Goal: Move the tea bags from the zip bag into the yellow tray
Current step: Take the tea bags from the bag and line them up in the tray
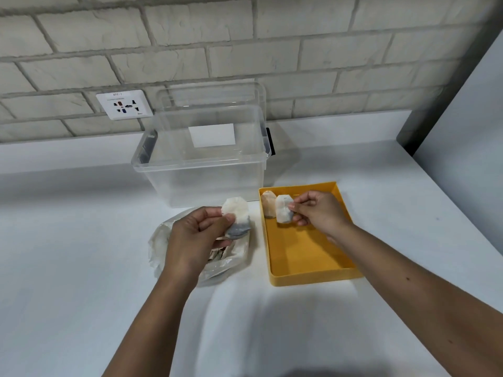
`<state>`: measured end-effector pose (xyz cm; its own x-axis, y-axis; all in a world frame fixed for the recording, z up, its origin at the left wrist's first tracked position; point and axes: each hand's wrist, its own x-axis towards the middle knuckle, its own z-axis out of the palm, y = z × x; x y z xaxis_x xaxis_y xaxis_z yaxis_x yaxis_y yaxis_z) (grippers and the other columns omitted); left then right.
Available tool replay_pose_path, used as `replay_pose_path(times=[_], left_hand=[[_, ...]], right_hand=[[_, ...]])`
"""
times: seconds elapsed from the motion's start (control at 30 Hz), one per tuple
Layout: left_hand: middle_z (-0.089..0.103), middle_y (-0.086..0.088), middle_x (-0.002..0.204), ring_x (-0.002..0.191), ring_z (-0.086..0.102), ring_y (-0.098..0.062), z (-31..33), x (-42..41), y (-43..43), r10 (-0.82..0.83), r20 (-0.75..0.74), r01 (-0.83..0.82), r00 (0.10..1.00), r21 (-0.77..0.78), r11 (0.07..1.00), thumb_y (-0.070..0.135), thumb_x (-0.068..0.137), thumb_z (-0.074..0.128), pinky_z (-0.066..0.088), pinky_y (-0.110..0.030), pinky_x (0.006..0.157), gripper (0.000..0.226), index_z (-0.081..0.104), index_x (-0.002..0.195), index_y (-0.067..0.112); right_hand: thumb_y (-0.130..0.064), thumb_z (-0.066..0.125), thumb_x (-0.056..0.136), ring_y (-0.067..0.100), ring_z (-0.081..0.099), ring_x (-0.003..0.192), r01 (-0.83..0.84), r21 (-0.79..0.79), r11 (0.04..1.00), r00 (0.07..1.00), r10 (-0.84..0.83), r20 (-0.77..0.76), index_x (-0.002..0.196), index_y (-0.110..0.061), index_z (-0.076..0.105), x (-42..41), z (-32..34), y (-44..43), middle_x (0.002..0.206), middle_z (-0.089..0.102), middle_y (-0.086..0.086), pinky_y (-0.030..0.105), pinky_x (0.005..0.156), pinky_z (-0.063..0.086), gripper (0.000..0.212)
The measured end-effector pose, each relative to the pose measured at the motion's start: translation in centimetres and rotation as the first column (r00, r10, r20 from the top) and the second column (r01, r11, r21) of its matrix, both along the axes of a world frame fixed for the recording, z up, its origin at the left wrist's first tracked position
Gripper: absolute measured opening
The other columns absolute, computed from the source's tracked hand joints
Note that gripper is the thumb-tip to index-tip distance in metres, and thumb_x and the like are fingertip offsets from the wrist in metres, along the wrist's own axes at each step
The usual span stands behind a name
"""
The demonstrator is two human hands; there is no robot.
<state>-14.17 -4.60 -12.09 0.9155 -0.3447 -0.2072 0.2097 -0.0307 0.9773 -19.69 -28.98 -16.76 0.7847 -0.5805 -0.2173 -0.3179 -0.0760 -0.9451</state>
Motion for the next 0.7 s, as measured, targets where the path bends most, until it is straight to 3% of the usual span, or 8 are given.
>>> replay_pose_path(times=[0.1, 0.27, 0.47, 0.6, 0.7], left_hand=[[0.077, -0.009, 0.082, 0.073, 0.071, -0.019, -0.4, 0.0, -0.1, 0.002, 0.004, -0.002, 1.000, 0.014, 1.000, 0.007, 0.086, 0.073, 0.060, -0.026, 0.063, 0.008, 0.072, 0.094, 0.005], [0.076, -0.014, 0.086, 0.072, 0.067, -0.025, -1.2, 0.1, -0.4, 0.014, -0.025, -0.013, 1.000, 0.030, 0.999, 0.010, 0.084, 0.076, 0.059, -0.040, 0.078, 0.019, 0.071, 0.100, 0.002], [0.076, -0.007, 0.079, 0.065, 0.068, -0.021, -1.7, 0.3, -0.5, 0.011, -0.049, -0.010, 0.999, 0.032, 0.999, 0.013, 0.084, 0.076, 0.060, -0.028, 0.065, 0.018, 0.072, 0.099, 0.005], [0.077, -0.010, 0.082, 0.067, 0.068, -0.024, -1.8, 0.3, -0.4, 0.014, -0.061, -0.012, 0.998, 0.028, 1.000, 0.015, 0.083, 0.077, 0.060, -0.036, 0.073, 0.021, 0.071, 0.099, 0.004], [0.076, -0.010, 0.081, 0.066, 0.067, -0.022, -1.7, 0.2, -0.3, 0.007, -0.057, -0.006, 0.998, 0.023, 1.000, 0.015, 0.082, 0.078, 0.060, -0.032, 0.068, 0.016, 0.072, 0.094, 0.006]], right_hand=[[-0.011, 0.074, 0.084, 0.017, 0.066, 0.060, 0.006, -0.018, 1.000, 0.999, -0.006, -0.032, 0.090, -0.005, 0.067, 1.4, -1.3, 0.7, 0.077, 0.072, 0.011, 0.033, 0.061, 0.060, 0.011], [-0.015, 0.074, 0.085, 0.016, 0.066, 0.059, 0.064, -0.021, 0.998, 0.997, -0.064, -0.034, 0.083, -0.011, 0.065, 3.2, -2.6, 1.3, 0.074, 0.071, 0.008, 0.033, 0.063, 0.059, 0.010], [-0.019, 0.075, 0.084, 0.013, 0.061, 0.057, 0.064, -0.060, 0.996, 0.995, -0.068, -0.079, 0.087, -0.011, 0.069, 3.5, -3.4, 1.4, 0.073, 0.070, 0.005, 0.025, 0.055, 0.052, 0.011], [-0.021, 0.076, 0.083, 0.013, 0.057, 0.054, 0.103, -0.064, 0.993, 0.992, -0.107, -0.061, 0.082, -0.016, 0.069, 4.0, -3.8, 1.5, 0.076, 0.072, 0.006, 0.027, 0.055, 0.048, 0.010], [-0.025, 0.076, 0.082, 0.013, 0.059, 0.057, 0.052, -0.093, 0.994, 0.992, -0.062, -0.109, 0.090, -0.012, 0.071, 4.0, -3.6, 1.3, 0.078, 0.072, 0.005, 0.028, 0.058, 0.049, 0.016]])
